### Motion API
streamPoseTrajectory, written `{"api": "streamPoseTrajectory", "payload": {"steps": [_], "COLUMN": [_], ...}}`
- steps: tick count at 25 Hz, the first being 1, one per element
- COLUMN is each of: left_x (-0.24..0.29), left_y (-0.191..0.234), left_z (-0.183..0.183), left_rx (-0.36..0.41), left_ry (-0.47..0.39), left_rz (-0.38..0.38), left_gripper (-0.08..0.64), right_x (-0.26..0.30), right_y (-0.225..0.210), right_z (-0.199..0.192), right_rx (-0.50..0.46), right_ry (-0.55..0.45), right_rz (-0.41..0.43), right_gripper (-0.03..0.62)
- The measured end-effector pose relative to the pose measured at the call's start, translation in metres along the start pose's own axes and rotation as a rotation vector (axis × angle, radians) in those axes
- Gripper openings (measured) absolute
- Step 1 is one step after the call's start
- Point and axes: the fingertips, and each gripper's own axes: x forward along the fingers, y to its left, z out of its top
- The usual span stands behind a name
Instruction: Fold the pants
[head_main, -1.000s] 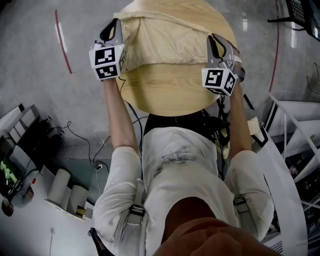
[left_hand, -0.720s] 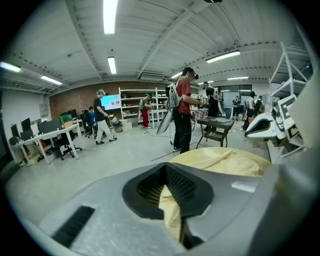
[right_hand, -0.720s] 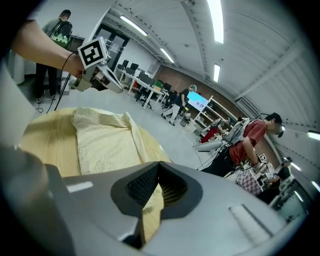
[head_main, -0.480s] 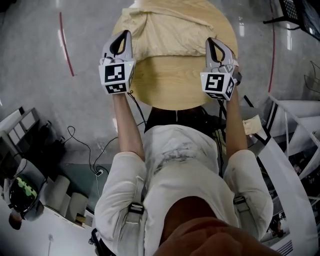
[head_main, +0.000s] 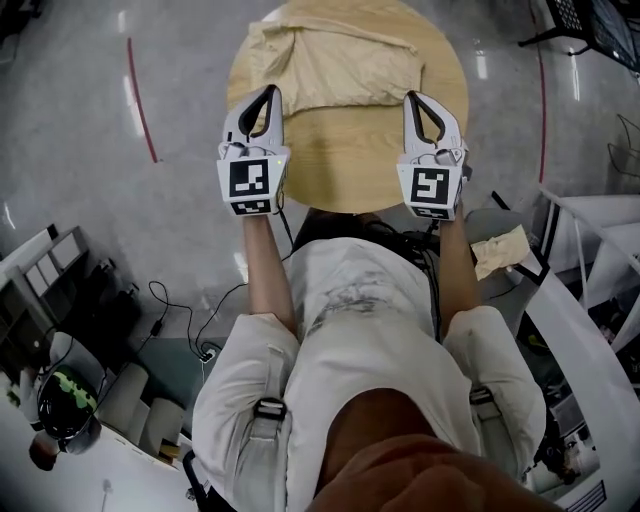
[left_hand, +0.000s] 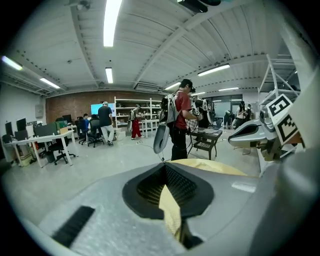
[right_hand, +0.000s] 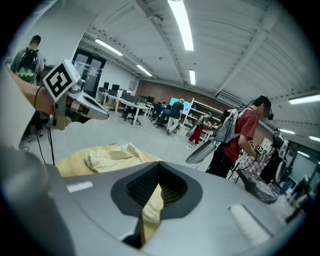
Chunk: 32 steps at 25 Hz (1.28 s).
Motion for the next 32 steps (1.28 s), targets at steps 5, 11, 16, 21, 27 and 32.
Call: {"api": "streamPoseTrajectory", "payload": {"steps": [5, 11, 16, 21, 27, 32], "left_x": [-0.016, -0.038, -0.075, -0.119, -0.165, -0.186], "left_y": [-0.030, -0.064, -0.073, -0.072, -0.070, -0.066], "left_z": [0.012, 0.021, 0.021, 0.026, 0.024, 0.016], "left_rx": [0.046, 0.098, 0.133, 0.162, 0.204, 0.202], "left_ry": [-0.013, -0.039, -0.063, -0.103, -0.101, -0.092], "left_rz": [-0.048, -0.143, -0.229, -0.307, -0.366, -0.369], "left_gripper": [0.007, 0.008, 0.008, 0.008, 0.008, 0.008], "right_x": [-0.033, -0.070, -0.101, -0.131, -0.168, -0.185], "right_y": [0.009, 0.025, 0.051, 0.090, 0.130, 0.148], "right_z": [0.008, 0.015, 0.027, 0.044, 0.055, 0.050], "right_rx": [0.193, 0.261, 0.284, 0.280, 0.311, 0.310], "right_ry": [-0.056, -0.093, -0.108, -0.108, -0.102, -0.089], "right_rz": [0.006, -0.030, -0.086, -0.153, -0.209, -0.217], "right_gripper": [0.009, 0.009, 0.009, 0.009, 0.009, 0.009]}}
